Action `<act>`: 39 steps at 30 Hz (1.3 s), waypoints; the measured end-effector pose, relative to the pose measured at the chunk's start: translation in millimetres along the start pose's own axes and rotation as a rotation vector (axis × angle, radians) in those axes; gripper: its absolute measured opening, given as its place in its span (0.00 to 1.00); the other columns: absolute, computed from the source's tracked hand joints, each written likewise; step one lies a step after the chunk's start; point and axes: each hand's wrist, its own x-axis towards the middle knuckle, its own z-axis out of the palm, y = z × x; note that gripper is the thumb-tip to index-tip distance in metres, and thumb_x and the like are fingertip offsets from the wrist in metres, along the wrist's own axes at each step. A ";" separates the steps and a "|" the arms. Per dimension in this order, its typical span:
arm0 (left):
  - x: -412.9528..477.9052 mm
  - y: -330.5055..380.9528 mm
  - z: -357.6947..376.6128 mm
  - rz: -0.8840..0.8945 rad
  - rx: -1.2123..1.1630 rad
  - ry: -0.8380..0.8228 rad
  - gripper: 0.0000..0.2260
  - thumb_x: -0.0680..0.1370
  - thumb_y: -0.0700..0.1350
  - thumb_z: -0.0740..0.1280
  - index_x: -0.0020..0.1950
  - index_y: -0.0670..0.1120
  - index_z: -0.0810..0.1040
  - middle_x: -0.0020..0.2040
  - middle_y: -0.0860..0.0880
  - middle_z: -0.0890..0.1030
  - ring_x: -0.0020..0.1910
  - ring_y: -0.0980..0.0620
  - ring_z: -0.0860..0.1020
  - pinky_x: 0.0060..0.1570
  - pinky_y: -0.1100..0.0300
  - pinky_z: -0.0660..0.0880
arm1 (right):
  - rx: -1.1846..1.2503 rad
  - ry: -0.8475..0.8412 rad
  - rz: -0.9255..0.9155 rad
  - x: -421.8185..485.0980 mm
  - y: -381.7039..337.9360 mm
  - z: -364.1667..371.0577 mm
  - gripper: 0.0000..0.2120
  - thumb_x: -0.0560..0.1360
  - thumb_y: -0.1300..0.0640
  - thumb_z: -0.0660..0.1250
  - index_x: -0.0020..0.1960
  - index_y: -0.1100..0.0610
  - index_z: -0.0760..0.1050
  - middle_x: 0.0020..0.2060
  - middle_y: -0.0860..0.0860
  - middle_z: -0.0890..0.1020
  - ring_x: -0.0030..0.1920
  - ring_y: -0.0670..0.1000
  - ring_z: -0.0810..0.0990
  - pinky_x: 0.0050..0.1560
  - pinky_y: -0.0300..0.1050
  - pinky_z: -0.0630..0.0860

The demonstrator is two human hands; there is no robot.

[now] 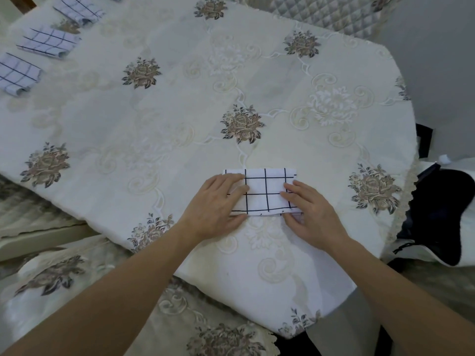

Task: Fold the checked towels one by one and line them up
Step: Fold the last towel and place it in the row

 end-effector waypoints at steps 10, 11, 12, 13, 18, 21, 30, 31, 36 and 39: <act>23.0 20.3 21.9 -0.126 0.139 -0.145 0.34 0.83 0.63 0.44 0.82 0.43 0.45 0.82 0.47 0.43 0.81 0.51 0.42 0.79 0.48 0.48 | 0.031 0.009 0.010 -6.1 -0.7 4.0 0.23 0.76 0.49 0.66 0.66 0.61 0.77 0.69 0.56 0.75 0.73 0.56 0.69 0.68 0.58 0.71; 23.7 19.5 25.5 -0.133 0.129 -0.146 0.34 0.83 0.63 0.44 0.82 0.43 0.44 0.82 0.47 0.43 0.81 0.51 0.41 0.79 0.48 0.48 | 0.030 0.008 0.014 -6.2 -0.1 3.8 0.22 0.76 0.49 0.66 0.66 0.61 0.77 0.69 0.55 0.75 0.73 0.56 0.69 0.68 0.58 0.71; 23.7 18.6 28.8 -0.136 0.120 -0.148 0.34 0.83 0.63 0.44 0.82 0.43 0.44 0.82 0.47 0.43 0.81 0.51 0.41 0.79 0.48 0.48 | 0.029 0.006 0.018 -6.3 0.7 3.9 0.22 0.77 0.49 0.65 0.66 0.61 0.77 0.69 0.55 0.75 0.73 0.56 0.69 0.69 0.58 0.71; 23.4 17.8 31.5 -0.139 0.112 -0.152 0.34 0.83 0.63 0.44 0.82 0.43 0.43 0.82 0.47 0.43 0.81 0.51 0.41 0.79 0.48 0.48 | 0.028 0.002 0.021 -6.4 1.2 4.2 0.22 0.77 0.49 0.65 0.66 0.61 0.77 0.69 0.55 0.75 0.73 0.56 0.69 0.69 0.58 0.71; 23.4 15.3 36.0 -0.140 0.085 -0.154 0.34 0.83 0.63 0.44 0.82 0.43 0.44 0.82 0.47 0.43 0.81 0.51 0.41 0.79 0.48 0.48 | -0.045 0.055 0.045 -1.0 -5.7 5.2 0.20 0.79 0.47 0.63 0.63 0.61 0.78 0.65 0.56 0.77 0.70 0.58 0.71 0.65 0.59 0.71; 22.9 16.0 36.1 -0.144 0.064 -0.134 0.33 0.83 0.62 0.45 0.82 0.43 0.46 0.82 0.47 0.44 0.81 0.51 0.42 0.79 0.48 0.47 | -0.100 0.135 0.003 22.8 -31.9 13.5 0.20 0.81 0.48 0.61 0.64 0.61 0.78 0.65 0.58 0.77 0.70 0.59 0.72 0.67 0.59 0.70; 24.1 21.1 31.6 -0.185 0.055 -0.183 0.34 0.81 0.59 0.50 0.82 0.48 0.40 0.82 0.48 0.42 0.80 0.45 0.37 0.78 0.44 0.46 | -0.197 -0.194 0.197 69.8 -71.5 57.9 0.35 0.81 0.35 0.43 0.81 0.54 0.50 0.81 0.48 0.50 0.80 0.47 0.43 0.80 0.50 0.44; 23.9 20.6 31.9 -0.199 0.045 -0.173 0.34 0.81 0.59 0.50 0.82 0.48 0.40 0.82 0.49 0.41 0.80 0.46 0.37 0.78 0.44 0.46 | -0.218 -0.195 0.213 66.5 -67.3 57.5 0.36 0.81 0.34 0.41 0.82 0.54 0.49 0.81 0.48 0.49 0.80 0.46 0.43 0.80 0.50 0.44; 16.5 12.5 33.8 -0.259 0.057 -0.146 0.35 0.81 0.67 0.45 0.82 0.47 0.44 0.82 0.49 0.42 0.80 0.49 0.40 0.79 0.46 0.46 | -0.413 -0.178 0.290 46.0 -37.1 38.5 0.37 0.81 0.34 0.42 0.81 0.57 0.51 0.81 0.51 0.52 0.80 0.49 0.48 0.79 0.55 0.50; 11.5 8.0 32.0 -0.272 0.051 -0.144 0.35 0.82 0.66 0.42 0.82 0.47 0.41 0.82 0.49 0.40 0.80 0.52 0.38 0.79 0.45 0.47 | -0.456 -0.172 0.330 35.9 -23.3 27.4 0.37 0.81 0.35 0.43 0.81 0.58 0.50 0.81 0.52 0.51 0.80 0.50 0.49 0.79 0.56 0.51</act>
